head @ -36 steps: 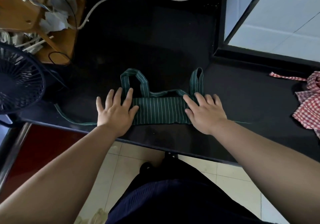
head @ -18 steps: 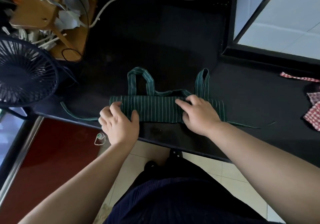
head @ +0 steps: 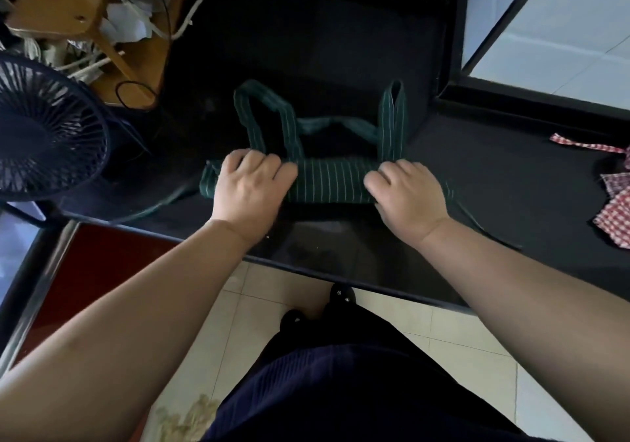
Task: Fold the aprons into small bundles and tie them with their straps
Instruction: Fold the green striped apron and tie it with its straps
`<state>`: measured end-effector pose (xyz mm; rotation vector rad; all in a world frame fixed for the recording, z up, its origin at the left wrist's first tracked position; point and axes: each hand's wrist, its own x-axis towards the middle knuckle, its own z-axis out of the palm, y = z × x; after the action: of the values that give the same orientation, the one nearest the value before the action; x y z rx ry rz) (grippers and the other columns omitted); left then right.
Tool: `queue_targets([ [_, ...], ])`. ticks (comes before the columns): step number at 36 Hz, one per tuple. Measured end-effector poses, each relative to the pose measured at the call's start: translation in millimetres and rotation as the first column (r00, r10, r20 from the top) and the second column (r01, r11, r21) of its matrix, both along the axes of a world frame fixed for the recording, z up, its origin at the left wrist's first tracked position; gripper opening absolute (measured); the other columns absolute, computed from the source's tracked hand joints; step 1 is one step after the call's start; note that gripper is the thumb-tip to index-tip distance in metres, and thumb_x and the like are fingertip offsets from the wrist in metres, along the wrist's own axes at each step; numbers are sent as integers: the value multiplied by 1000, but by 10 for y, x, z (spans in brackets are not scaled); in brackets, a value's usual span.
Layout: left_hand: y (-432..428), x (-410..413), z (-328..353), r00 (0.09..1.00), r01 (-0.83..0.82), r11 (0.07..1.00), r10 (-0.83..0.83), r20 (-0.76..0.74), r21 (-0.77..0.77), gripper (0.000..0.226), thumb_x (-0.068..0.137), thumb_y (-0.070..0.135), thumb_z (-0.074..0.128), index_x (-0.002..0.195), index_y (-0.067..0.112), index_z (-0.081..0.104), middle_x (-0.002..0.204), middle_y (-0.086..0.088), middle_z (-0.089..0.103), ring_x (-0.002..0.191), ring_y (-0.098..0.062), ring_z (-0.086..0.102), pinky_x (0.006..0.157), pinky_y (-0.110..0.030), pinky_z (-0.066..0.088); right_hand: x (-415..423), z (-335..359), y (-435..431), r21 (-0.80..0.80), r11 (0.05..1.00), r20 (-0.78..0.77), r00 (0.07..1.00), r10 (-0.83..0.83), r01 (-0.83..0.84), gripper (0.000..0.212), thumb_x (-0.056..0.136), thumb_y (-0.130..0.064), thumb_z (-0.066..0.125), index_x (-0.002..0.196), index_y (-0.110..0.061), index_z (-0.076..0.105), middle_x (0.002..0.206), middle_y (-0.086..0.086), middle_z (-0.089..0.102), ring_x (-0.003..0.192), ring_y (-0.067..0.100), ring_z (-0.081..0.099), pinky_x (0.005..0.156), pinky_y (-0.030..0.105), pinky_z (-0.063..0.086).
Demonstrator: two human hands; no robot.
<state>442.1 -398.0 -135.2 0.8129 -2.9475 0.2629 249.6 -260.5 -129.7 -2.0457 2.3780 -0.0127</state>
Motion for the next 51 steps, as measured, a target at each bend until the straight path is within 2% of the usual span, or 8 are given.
queue_targets([
  [3, 132, 129, -146, 999, 13, 985, -19, 33, 170, 36, 62, -1, 75, 95, 9, 67, 95, -11, 63, 90, -33, 61, 74, -41, 48, 48, -44, 101, 169, 985, 62, 998, 25, -36, 37, 58, 11, 74, 89, -4, 63, 96, 18, 59, 71, 33, 58, 58, 32, 37],
  [7, 219, 180, -205, 992, -65, 894, 10, 126, 443, 33, 83, 18, 64, 114, 9, 58, 149, -11, 36, 143, -28, 26, 116, -45, 26, 81, -107, 188, 411, 910, 221, 974, -39, -57, 30, 89, -24, 57, 117, -15, 51, 154, 9, 19, 131, 31, 33, 100, 41, 34],
  [14, 22, 3, -23, 951, -162, 876, 15, 310, 454, 71, 96, 60, 30, 154, 24, 10, 155, 1, 28, 141, -24, 25, 111, -43, 22, -33, -29, 102, 477, 871, 258, 928, -268, 119, 88, 83, -72, 44, 150, -20, 20, 150, 4, 33, 137, 25, 33, 114, 48, 17],
  [21, -286, -158, -124, 947, -235, 739, 28, 320, 631, 44, 98, 39, 50, 137, 19, 46, 139, -5, 41, 134, -25, 29, 109, -44, 32, -244, -12, 39, 565, 814, 267, 903, -337, 136, 49, 100, -35, 44, 142, -11, 40, 144, 11, 35, 124, 33, 45, 102, 39, 37],
  [26, -371, -272, -141, 959, -267, 688, 120, 257, 675, 34, 97, 36, 53, 125, 17, 52, 96, -3, 49, 74, -18, 53, 65, -31, 45, -309, -108, -12, 517, 838, 240, 911, -337, 174, 32, 103, -26, 37, 128, -7, 44, 125, 13, 45, 104, 37, 54, 83, 40, 41],
  [38, 146, -344, -124, 991, 1, 888, -64, 120, 461, 53, 99, 24, 41, 150, 26, 28, 157, 0, 25, 143, -24, 20, 116, -39, 14, -173, -111, -40, 183, 972, 64, 984, -164, 150, 22, 83, -2, 61, 105, -6, 59, 97, 14, 57, 91, 36, 56, 80, 42, 38],
  [45, 176, -76, -375, 911, -365, 856, 246, 332, 367, 68, 93, 64, 13, 153, 35, -6, 162, -3, -10, 147, -26, -17, 117, -48, -10, -19, -182, -9, 384, 900, 259, 912, -318, 205, 49, 94, -58, 39, 127, -22, 43, 128, 5, 43, 119, 26, 43, 97, 40, 35],
  [51, 280, -71, -189, 198, -704, 27, 967, 159, 709, 97, 88, 53, 58, 153, 10, 0, 158, -17, 5, 143, -36, 14, 114, -48, 19, -71, -127, -99, 458, 868, 281, 895, -346, 192, 54, 91, -61, 44, 128, -23, 43, 130, 6, 43, 121, 27, 44, 98, 41, 36],
])
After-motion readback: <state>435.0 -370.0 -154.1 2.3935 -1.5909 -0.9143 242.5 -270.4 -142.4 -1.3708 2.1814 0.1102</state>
